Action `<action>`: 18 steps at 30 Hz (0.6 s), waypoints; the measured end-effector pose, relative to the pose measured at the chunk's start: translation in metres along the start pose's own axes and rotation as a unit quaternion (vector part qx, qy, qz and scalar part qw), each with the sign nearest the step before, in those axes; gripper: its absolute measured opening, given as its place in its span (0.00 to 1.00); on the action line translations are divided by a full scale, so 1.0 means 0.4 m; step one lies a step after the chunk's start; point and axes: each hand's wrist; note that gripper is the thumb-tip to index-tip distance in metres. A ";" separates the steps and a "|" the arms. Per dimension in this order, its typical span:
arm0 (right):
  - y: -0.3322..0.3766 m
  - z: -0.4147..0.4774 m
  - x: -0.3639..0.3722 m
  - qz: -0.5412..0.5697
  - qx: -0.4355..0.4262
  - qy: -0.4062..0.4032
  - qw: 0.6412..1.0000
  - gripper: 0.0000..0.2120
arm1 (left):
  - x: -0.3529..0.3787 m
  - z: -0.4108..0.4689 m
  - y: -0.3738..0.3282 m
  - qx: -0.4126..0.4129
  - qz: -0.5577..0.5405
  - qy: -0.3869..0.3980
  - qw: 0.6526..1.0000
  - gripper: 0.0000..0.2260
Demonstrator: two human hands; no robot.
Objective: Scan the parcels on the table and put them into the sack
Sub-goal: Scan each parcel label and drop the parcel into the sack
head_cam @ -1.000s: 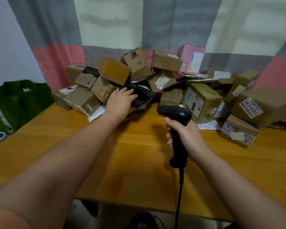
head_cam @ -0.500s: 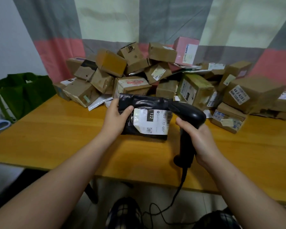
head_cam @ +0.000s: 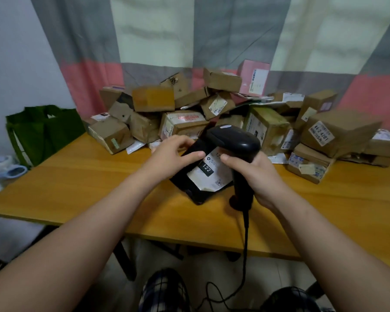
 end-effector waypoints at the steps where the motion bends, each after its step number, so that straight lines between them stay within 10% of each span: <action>1: 0.006 0.005 0.005 0.001 -0.003 0.003 1.000 0.10 | 0.003 0.011 -0.017 0.001 -0.017 0.021 1.000 0.12; 12: -0.006 0.018 -0.039 0.103 0.108 -0.137 0.979 0.06 | 0.030 0.022 -0.049 -0.110 -0.371 -0.046 0.921 0.10; 18: -0.002 0.022 0.007 0.126 0.087 -0.085 0.985 0.04 | 0.014 0.037 -0.068 -0.103 -0.308 -0.083 0.942 0.15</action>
Point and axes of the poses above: each hand's wrist, its own z-axis towards the middle knuckle, its own x-axis out of the palm, y = z × x, and after that the axes turned 13 degrees about -y, right-handed
